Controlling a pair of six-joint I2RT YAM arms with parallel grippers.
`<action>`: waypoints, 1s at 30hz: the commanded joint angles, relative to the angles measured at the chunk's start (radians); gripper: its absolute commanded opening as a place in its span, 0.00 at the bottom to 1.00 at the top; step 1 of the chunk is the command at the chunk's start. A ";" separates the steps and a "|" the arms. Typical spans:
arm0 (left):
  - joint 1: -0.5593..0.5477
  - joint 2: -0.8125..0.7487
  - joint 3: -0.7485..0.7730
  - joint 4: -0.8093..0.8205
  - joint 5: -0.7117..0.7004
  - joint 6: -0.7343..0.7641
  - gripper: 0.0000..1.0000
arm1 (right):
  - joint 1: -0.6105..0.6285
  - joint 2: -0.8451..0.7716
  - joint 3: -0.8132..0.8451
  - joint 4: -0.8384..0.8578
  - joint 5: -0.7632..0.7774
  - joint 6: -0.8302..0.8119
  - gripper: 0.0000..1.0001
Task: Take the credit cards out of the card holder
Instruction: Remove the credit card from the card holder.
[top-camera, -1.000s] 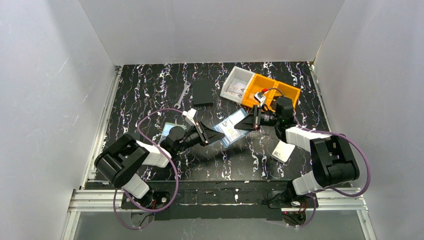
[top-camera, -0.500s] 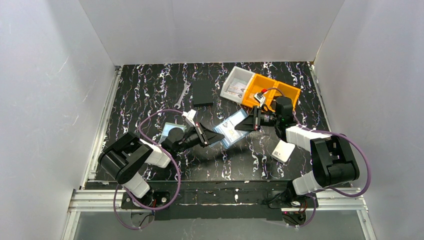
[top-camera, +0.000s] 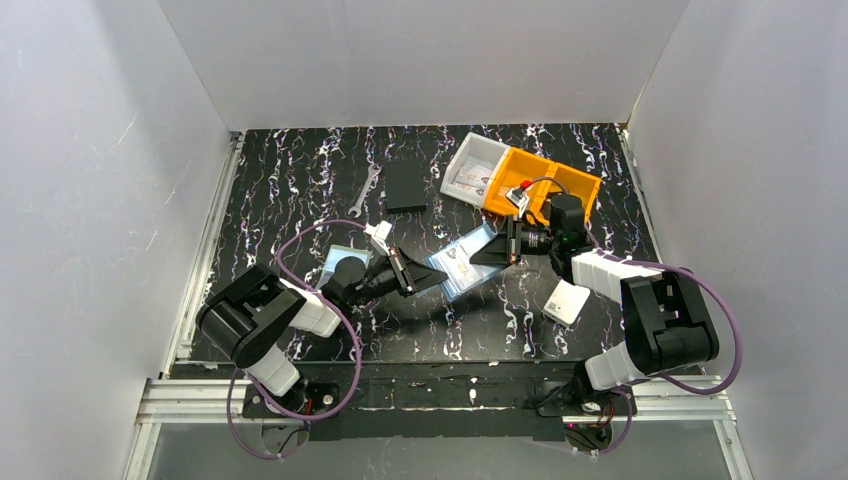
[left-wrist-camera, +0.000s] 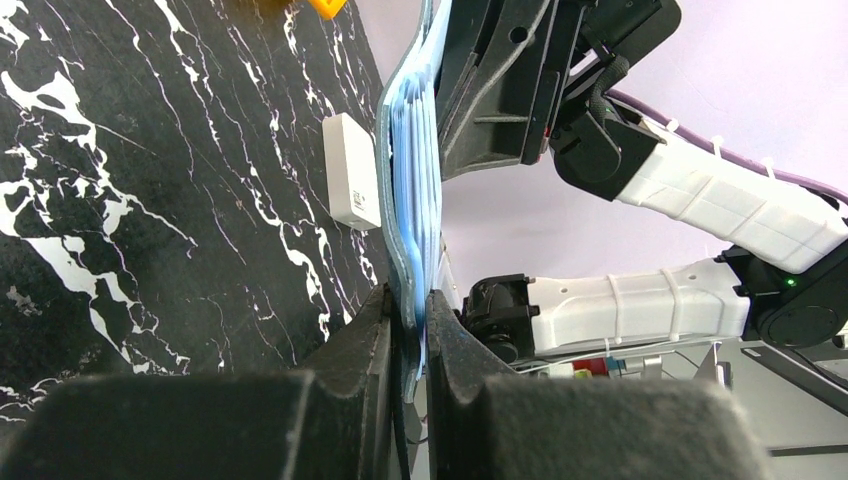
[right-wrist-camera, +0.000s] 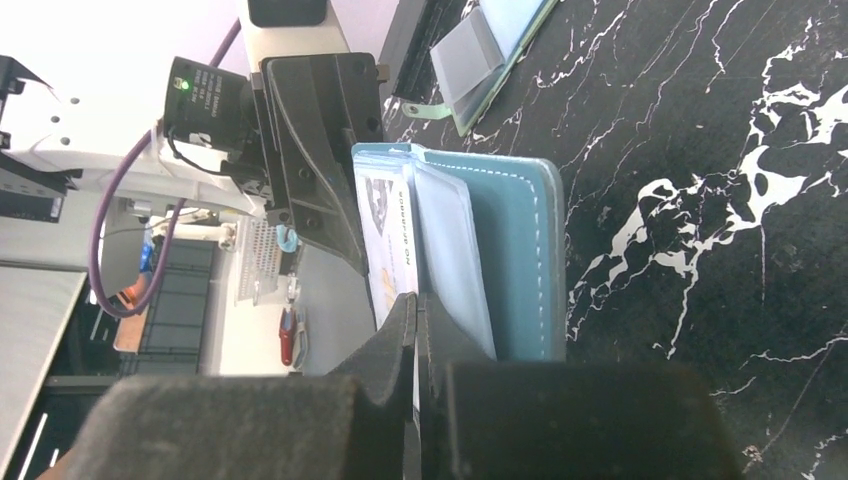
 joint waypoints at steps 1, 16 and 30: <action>0.018 -0.041 -0.016 0.056 0.024 0.015 0.00 | -0.016 -0.040 0.039 -0.056 0.026 -0.113 0.01; 0.042 -0.020 -0.047 0.057 0.010 0.004 0.00 | -0.017 -0.009 0.035 -0.115 0.074 -0.218 0.01; 0.066 -0.003 -0.101 0.057 0.063 0.035 0.00 | -0.021 0.018 0.043 -0.173 0.118 -0.287 0.01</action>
